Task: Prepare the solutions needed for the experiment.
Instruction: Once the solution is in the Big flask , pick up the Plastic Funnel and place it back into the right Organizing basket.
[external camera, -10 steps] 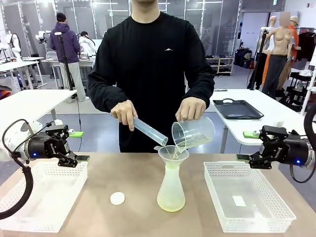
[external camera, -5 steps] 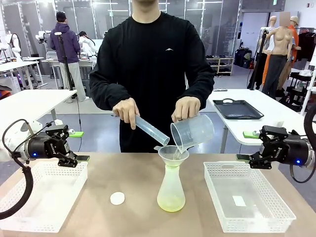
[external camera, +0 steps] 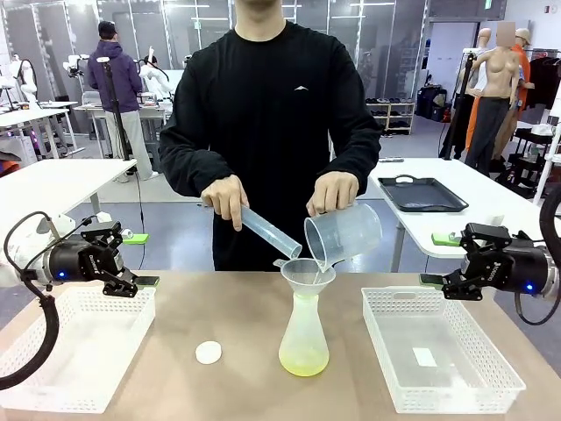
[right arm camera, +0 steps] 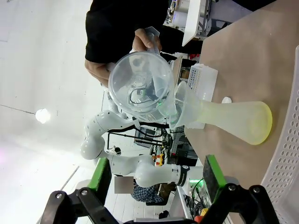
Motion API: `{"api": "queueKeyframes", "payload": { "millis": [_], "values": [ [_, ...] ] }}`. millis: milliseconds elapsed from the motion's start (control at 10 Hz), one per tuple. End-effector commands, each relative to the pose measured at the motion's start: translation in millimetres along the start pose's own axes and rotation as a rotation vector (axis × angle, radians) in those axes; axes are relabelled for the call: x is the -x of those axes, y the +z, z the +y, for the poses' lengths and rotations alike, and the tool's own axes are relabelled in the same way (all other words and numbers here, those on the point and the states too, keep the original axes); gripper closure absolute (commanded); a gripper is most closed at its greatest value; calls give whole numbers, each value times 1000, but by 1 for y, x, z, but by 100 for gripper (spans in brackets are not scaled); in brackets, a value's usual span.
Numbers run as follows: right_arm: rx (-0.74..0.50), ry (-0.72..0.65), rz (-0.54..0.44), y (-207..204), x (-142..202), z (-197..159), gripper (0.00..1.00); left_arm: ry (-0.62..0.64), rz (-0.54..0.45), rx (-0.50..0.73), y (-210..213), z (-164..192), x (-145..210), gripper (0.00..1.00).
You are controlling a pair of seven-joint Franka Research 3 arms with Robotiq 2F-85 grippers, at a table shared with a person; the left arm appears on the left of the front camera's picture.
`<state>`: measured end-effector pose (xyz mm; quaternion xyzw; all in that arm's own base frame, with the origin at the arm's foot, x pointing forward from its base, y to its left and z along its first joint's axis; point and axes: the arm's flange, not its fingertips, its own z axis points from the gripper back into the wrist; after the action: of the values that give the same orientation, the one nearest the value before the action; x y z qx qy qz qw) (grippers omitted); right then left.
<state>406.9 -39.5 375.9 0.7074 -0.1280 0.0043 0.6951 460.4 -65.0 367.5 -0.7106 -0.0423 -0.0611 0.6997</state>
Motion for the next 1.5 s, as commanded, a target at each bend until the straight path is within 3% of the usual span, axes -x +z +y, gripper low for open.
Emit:
{"api": "queueKeyframes", "payload": {
  "millis": [0, 1400],
  "values": [
    [-9, 1, -2, -1, 2, 1, 0, 2, 5, -3, -1, -3, 0, 0],
    [-9, 1, -2, -1, 2, 1, 0, 2, 5, -3, -1, -3, 0, 0]
  ]
}}
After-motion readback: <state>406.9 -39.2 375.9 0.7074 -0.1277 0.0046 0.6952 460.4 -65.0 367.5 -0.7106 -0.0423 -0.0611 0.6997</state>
